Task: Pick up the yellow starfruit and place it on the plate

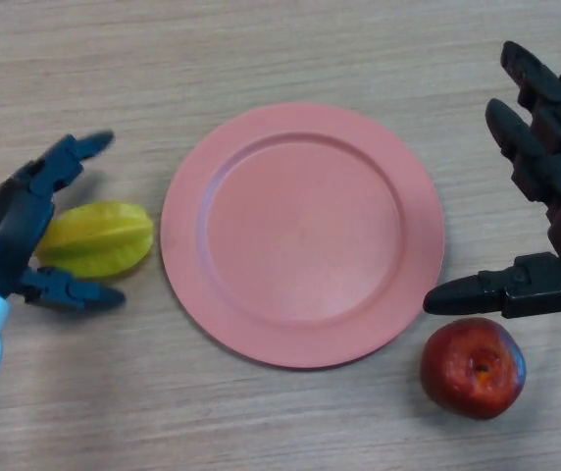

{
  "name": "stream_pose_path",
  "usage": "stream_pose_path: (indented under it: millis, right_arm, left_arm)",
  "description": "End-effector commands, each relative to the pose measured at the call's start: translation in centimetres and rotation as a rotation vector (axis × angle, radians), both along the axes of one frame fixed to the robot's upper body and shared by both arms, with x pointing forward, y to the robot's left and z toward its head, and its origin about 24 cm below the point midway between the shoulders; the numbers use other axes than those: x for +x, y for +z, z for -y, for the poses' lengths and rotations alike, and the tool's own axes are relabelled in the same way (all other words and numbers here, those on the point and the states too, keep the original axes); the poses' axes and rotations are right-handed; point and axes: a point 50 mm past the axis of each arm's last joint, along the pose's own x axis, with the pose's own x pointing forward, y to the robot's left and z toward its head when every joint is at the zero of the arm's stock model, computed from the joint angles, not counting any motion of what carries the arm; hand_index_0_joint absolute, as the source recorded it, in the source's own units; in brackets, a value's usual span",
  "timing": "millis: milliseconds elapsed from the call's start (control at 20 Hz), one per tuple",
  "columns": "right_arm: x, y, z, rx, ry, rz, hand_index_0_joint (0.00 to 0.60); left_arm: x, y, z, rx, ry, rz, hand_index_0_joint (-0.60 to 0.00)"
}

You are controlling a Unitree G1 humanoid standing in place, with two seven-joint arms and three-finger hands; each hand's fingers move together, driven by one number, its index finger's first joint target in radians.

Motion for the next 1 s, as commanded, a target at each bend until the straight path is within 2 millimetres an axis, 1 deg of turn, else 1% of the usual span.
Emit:
stream_pose_path:
  millis: [50, 150, 300, 400, 450, 550, 600, 650, 700, 750, 800, 850, 1000]
  right_arm:
    - [-1.3, 3.0, 1.4, -0.034, -0.039, 0.212, 0.0]
    - [-1.3, 3.1, 1.5, -0.036, -0.05, 0.219, 0.0]
    - [-1.4, 3.1, 1.6, -0.04, -0.06, 0.214, 0.0]
    - [-1.4, 3.1, 1.5, -0.043, -0.066, 0.215, 0.0]
    - [-1.4, 3.1, 1.5, -0.046, -0.068, 0.211, 0.0]
    - [-1.2, 2.7, 1.5, -0.056, -0.077, 0.202, 0.0]
    - [-1.2, 2.7, 1.6, -0.06, -0.081, 0.197, 0.0]
    - [-1.2, 2.7, 1.9, -0.057, -0.087, 0.196, 0.0]
    - [-1.2, 2.7, 2.0, -0.058, -0.092, 0.199, 0.0]
    - [-1.3, 2.8, 2.2, -0.06, -0.103, 0.209, 0.0]
    - [-1.3, 2.8, 2.3, -0.053, -0.109, 0.213, 0.0]
    - [-1.3, 2.9, 2.4, -0.045, -0.116, 0.222, 0.0]
    - [-1.2, 3.0, 2.4, -0.035, -0.131, 0.228, 0.0]
  left_arm:
    - [0.7, 4.0, -1.1, -0.021, 0.032, 0.237, -0.6]
    - [0.9, 3.4, -1.3, 0.012, 0.063, 0.227, -0.6]
    - [0.8, 3.5, -2.0, 0.082, 0.105, 0.238, -0.6]
    - [0.5, 4.4, -2.8, 0.089, 0.155, 0.286, -0.6]
    - [0.2, 4.9, -3.6, 0.087, 0.205, 0.33, -0.6]
    - [-0.3, 5.9, -4.6, 0.123, 0.258, 0.392, -0.6]
    - [-0.6, 6.5, -4.7, 0.124, 0.263, 0.406, -0.6]
    - [-0.9, 7.5, -4.3, 0.14, 0.264, 0.447, -0.6]
    - [-1.0, 8.0, -3.9, 0.155, 0.254, 0.469, -0.6]
    - [-1.2, 8.9, -2.6, 0.143, 0.203, 0.5, -0.6]
    - [-1.4, 9.3, -1.4, 0.108, 0.137, 0.497, -0.6]
    - [-1.6, 9.7, 0.5, 0.118, 0.058, 0.497, -0.6]
    - [-2.2, 8.8, 4.9, 0.224, -0.07, 0.468, -0.6]
